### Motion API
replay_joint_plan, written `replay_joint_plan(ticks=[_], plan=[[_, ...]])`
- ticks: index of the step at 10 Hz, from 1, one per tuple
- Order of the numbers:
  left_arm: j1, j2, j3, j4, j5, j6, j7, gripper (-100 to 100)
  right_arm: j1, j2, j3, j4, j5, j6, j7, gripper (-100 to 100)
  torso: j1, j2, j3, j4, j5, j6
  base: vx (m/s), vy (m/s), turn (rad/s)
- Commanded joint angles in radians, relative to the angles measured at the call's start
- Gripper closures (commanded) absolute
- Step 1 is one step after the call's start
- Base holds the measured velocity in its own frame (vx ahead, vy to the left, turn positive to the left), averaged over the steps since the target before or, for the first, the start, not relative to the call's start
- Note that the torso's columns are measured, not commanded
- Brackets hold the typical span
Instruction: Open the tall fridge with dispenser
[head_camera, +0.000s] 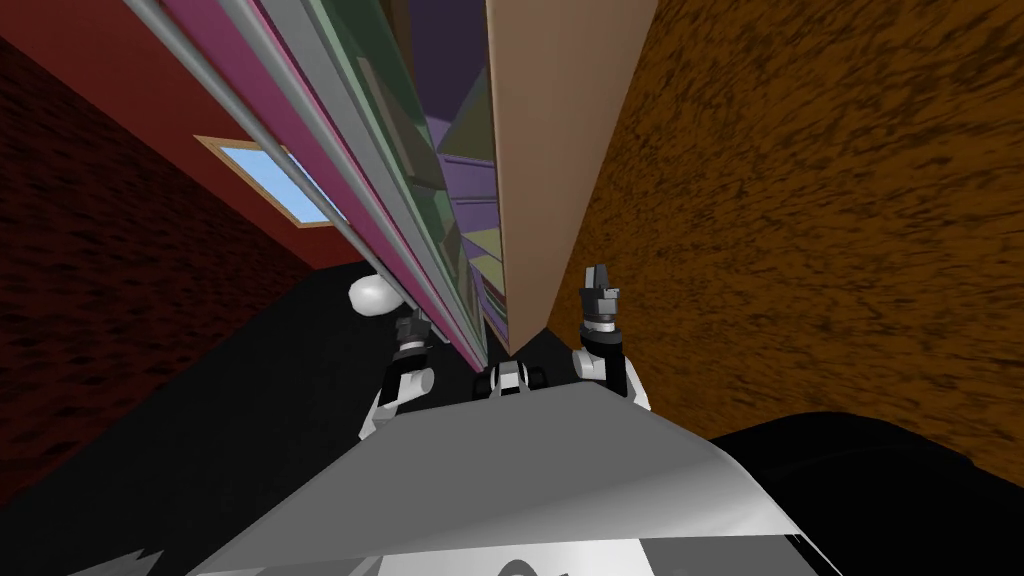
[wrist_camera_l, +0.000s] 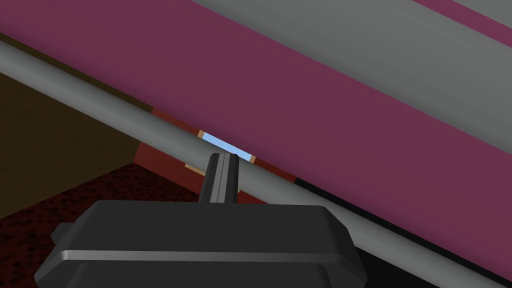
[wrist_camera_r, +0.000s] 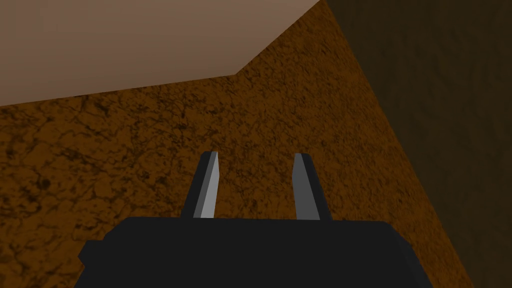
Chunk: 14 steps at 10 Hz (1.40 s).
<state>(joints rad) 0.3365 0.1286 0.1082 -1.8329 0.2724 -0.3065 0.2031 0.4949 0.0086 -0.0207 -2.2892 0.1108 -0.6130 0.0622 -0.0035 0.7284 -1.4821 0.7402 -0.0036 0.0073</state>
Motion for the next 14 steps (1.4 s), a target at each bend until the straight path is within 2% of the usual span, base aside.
replay_joint_plan(ticks=[1,2,3,4,6,9,10,12,13,14], plan=[[-0.008,0.031,-0.019,-0.019,0.006,0.006,0.02,100,0.0,0.0,0.0,0.0,0.0,0.0,0.0,0,0.001,0.001,0.0,0.001,0.0,-0.001,-0.082,0.255,-0.078],[-0.007,0.05,-0.031,-0.024,0.008,0.01,0.031,100,0.0,0.0,0.0,0.0,0.0,0.0,0.0,0,-0.002,0.004,0.002,0.0,0.0,-0.003,-0.089,0.297,-0.111],[-0.003,0.042,-0.027,-0.011,0.006,0.002,0.025,100,0.0,0.0,0.0,0.0,0.0,0.0,0.0,0,0.002,0.008,0.005,-0.001,0.002,-0.005,-0.041,0.155,-0.041],[-0.011,0.042,-0.038,0.018,0.004,-0.006,0.029,-100,0.0,0.0,0.0,0.0,0.0,0.0,0.0,0,-0.005,0.007,0.005,-0.002,0.002,-0.007,-0.019,0.076,-0.03],[-0.018,0.039,-0.049,0.049,0.001,-0.013,0.03,-100,0.0,0.0,0.0,0.0,0.0,0.0,0.0,0,-0.002,0.005,0.004,-0.005,0.004,-0.003,-0.032,0.065,-0.055],[-0.028,0.036,-0.065,0.092,-0.003,-0.024,0.033,-100,0.0,0.0,0.0,0.0,0.0,0.0,0.0,0,0.006,0.005,0.004,-0.004,0.005,-0.007,-0.014,0.041,-0.041],[-0.025,0.036,-0.062,0.082,-0.002,-0.023,0.032,-100,0.0,0.0,0.0,0.0,0.0,0.0,0.0,0,0.006,0.007,0.005,-0.003,0.005,-0.007,-0.007,0.024,-0.009],[-0.019,0.046,-0.052,0.04,0.006,0.013,0.035,-100,0.0,0.001,0.0,0.0,0.0,0.0,0.0,0,0.003,0.006,0.004,-0.002,0.003,-0.006,0.062,0.003,0.033],[-0.013,0.042,-0.055,0.057,0.003,0.006,0.033,-100,0.0,0.001,0.0,0.0,0.0,0.0,0.0,0,0.0,0.002,0.001,0.0,0.001,-0.002,0.024,-0.002,0.045],[-0.024,0.037,-0.062,0.079,-0.002,-0.022,0.033,100,0.0,0.001,0.0,0.0,0.0,0.0,0.0,0,0.0,0.002,0.002,-0.002,0.002,-0.001,-0.057,-0.004,-0.062]])
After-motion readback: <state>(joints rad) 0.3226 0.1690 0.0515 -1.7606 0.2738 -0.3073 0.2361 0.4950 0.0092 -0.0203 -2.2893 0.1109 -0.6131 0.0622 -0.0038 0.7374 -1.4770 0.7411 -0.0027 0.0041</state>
